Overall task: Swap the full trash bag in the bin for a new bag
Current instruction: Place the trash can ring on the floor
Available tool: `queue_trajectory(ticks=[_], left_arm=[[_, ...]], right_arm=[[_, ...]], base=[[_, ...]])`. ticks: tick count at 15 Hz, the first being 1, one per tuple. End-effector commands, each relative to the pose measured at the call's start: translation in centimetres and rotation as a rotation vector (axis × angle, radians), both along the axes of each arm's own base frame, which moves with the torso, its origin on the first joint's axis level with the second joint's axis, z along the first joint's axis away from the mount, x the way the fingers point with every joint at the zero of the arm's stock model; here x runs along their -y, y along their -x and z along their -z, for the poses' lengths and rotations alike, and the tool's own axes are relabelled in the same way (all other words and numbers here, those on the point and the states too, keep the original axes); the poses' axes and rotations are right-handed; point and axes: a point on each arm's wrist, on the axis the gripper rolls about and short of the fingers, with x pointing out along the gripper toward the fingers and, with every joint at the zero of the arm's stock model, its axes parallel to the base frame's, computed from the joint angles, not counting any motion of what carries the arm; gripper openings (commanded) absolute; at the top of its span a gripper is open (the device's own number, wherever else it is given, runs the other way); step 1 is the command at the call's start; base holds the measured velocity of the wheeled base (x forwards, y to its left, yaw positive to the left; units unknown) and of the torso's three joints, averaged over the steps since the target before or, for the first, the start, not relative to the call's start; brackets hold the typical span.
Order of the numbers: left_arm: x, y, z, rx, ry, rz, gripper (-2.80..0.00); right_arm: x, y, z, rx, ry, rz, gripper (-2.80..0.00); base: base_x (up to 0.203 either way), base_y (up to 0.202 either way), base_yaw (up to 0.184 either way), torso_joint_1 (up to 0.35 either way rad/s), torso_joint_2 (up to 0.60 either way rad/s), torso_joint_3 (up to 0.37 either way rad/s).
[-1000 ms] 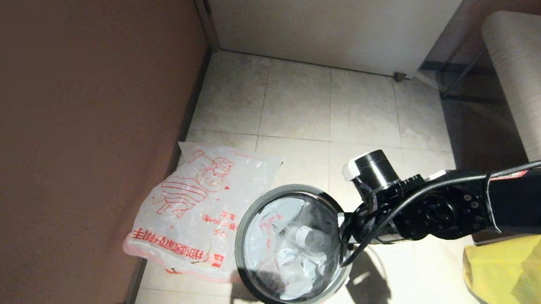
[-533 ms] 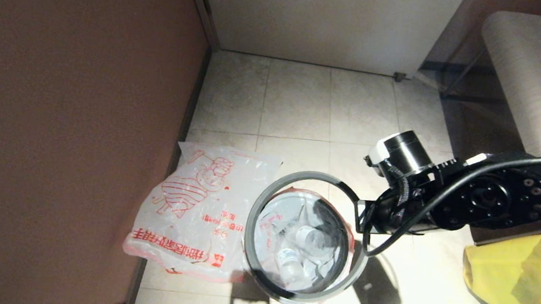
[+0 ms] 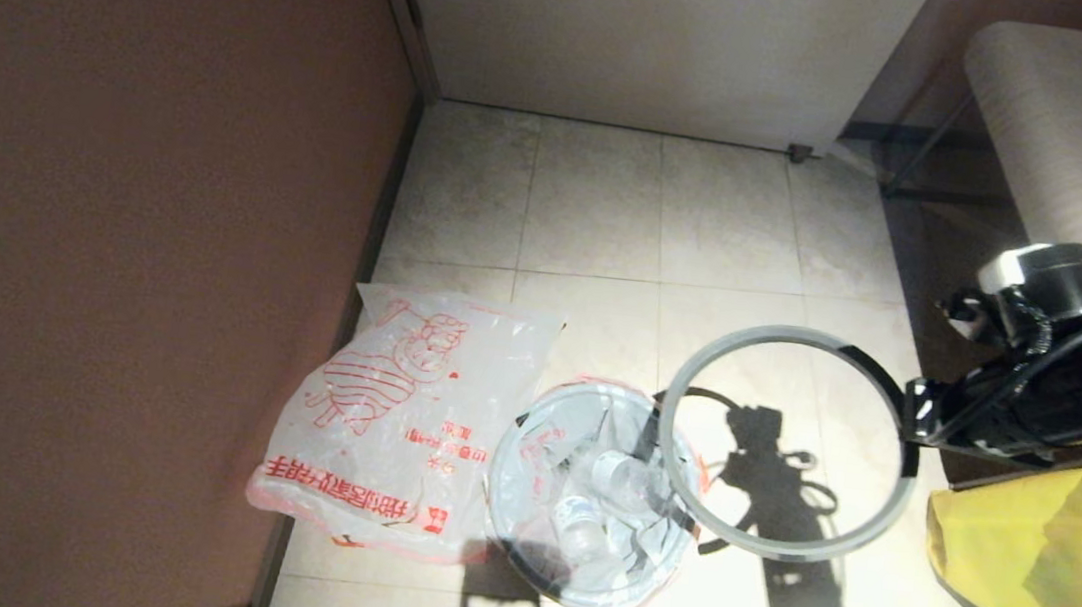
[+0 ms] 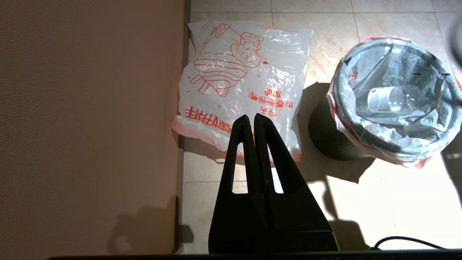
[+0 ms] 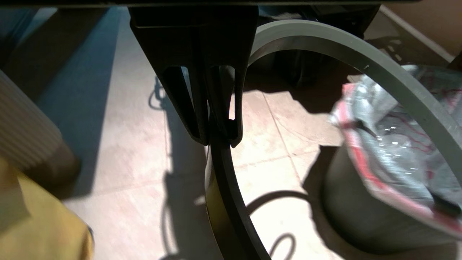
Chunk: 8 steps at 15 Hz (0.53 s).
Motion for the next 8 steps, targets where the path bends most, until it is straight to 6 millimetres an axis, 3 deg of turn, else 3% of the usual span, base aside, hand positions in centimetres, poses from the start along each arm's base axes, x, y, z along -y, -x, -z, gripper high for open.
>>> queue_trajectory(ticks=[1, 4, 5, 8], left_arm=[[0.0, 0.0, 0.0, 0.001, 0.001, -0.001, -2.80], [0.0, 0.0, 0.0, 0.000, 0.001, -0.001, -2.80], [0.0, 0.0, 0.0, 0.001, 0.001, -0.001, -2.80], [0.0, 0.0, 0.0, 0.001, 0.001, -0.001, -2.80]], right_arm=[[5.0, 2.0, -0.1, -0.012, -0.050, 0.079, -2.80], [11.5, 4.8, 1.7, -0.066, -0.080, 0.125, -2.80], [13.1, 5.5, 3.3, -0.110, -0.075, 0.116, -2.80], [14.4, 4.3, 8.9, -0.123, -0.011, 0.092, -2.80]], base=[[0.000, 0.000, 0.000, 0.000, 0.00, 0.000], [0.000, 0.000, 0.000, 0.000, 0.00, 0.000], [0.000, 0.000, 0.000, 0.000, 0.00, 0.000], [0.000, 0.000, 0.000, 0.000, 0.00, 0.000]])
